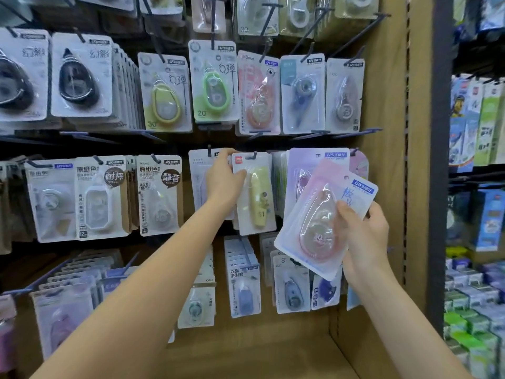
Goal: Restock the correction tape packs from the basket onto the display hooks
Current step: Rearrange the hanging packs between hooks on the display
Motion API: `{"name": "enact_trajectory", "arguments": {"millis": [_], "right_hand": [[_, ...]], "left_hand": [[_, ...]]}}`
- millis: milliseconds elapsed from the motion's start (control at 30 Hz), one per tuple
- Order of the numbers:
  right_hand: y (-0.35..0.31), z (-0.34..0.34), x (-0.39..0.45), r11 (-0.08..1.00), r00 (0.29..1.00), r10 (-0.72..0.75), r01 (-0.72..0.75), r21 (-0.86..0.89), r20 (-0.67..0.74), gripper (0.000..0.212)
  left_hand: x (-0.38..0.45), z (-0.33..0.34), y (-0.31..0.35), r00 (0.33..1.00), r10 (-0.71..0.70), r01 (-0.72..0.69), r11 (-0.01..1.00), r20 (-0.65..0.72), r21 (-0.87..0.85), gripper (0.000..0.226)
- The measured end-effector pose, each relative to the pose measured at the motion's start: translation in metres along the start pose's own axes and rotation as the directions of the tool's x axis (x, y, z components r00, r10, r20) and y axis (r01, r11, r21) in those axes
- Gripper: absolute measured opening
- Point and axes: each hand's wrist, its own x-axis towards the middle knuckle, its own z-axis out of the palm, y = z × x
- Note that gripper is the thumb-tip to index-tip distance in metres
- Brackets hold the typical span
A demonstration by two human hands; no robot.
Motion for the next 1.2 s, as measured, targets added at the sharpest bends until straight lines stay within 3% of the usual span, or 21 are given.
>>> {"name": "enact_trajectory", "arguments": {"millis": [67,167,300,367,433,500,633,733,833,900,1000,1067,1133,1200], "right_hand": [[0.000,-0.002,0.001,1.000,1.000,0.002,-0.002,-0.010,-0.011,0.025],[-0.002,-0.008,0.001,1.000,1.000,0.005,-0.005,-0.015,-0.022,0.025],[-0.005,-0.015,0.003,1.000,1.000,0.014,-0.014,0.006,0.027,0.027],[-0.006,-0.011,0.002,0.998,0.994,0.032,-0.037,0.049,0.102,0.026],[-0.006,-0.005,-0.001,0.994,0.983,0.048,-0.064,0.085,0.177,0.026],[-0.005,0.000,-0.004,0.994,0.971,0.060,-0.080,0.076,0.232,0.026],[-0.008,-0.002,-0.001,0.997,0.968,0.067,-0.059,-0.039,0.242,0.025],[-0.009,-0.012,0.009,0.984,0.993,0.014,0.008,-0.179,0.118,0.022],[-0.007,-0.028,0.019,0.929,0.995,-0.101,0.089,-0.359,-0.014,0.040],[-0.006,-0.038,0.022,0.923,0.992,-0.123,0.103,-0.371,-0.030,0.052],[-0.011,-0.044,0.033,0.903,0.985,-0.166,0.136,-0.408,-0.038,0.042],[-0.018,-0.043,0.048,0.812,0.966,-0.253,0.179,-0.555,-0.058,0.026],[-0.027,-0.041,0.063,0.549,0.896,-0.445,0.284,-0.786,0.013,0.019],[-0.036,-0.041,0.076,0.302,0.800,-0.582,0.379,-0.875,0.146,0.018]], "left_hand": [[0.000,0.002,0.003,1.000,0.002,-0.002,0.999,-0.013,0.051,0.041],[-0.010,0.002,0.002,0.998,-0.066,0.065,0.998,-0.012,-0.016,0.049],[-0.055,-0.001,-0.006,0.980,0.178,-0.173,0.983,-0.091,0.066,0.039],[-0.072,0.001,0.002,0.986,0.135,-0.127,0.989,0.094,-0.081,0.030],[-0.078,0.005,0.015,0.932,0.027,0.065,0.968,0.361,-0.241,0.027],[-0.078,0.006,0.023,0.882,-0.017,0.203,0.916,0.470,-0.347,0.029],[-0.075,-0.005,0.019,0.940,-0.039,0.164,0.924,0.339,-0.346,0.024],[-0.073,-0.017,0.006,0.960,-0.102,0.183,0.933,0.262,-0.309,0.023],[-0.074,-0.027,0.001,0.966,-0.119,0.186,0.936,0.230,-0.298,0.021],[-0.074,-0.029,0.003,0.972,-0.106,0.166,0.942,0.210,-0.293,0.020],[-0.074,-0.026,0.009,0.978,-0.053,0.108,0.956,0.202,-0.273,0.016],[-0.073,-0.022,0.012,0.976,-0.009,0.064,0.967,0.217,-0.247,0.011],[-0.071,-0.019,0.016,0.972,0.041,0.008,0.978,0.231,-0.208,0.008],[-0.069,-0.017,0.017,0.968,0.077,-0.034,0.983,0.239,-0.180,0.010]]}}
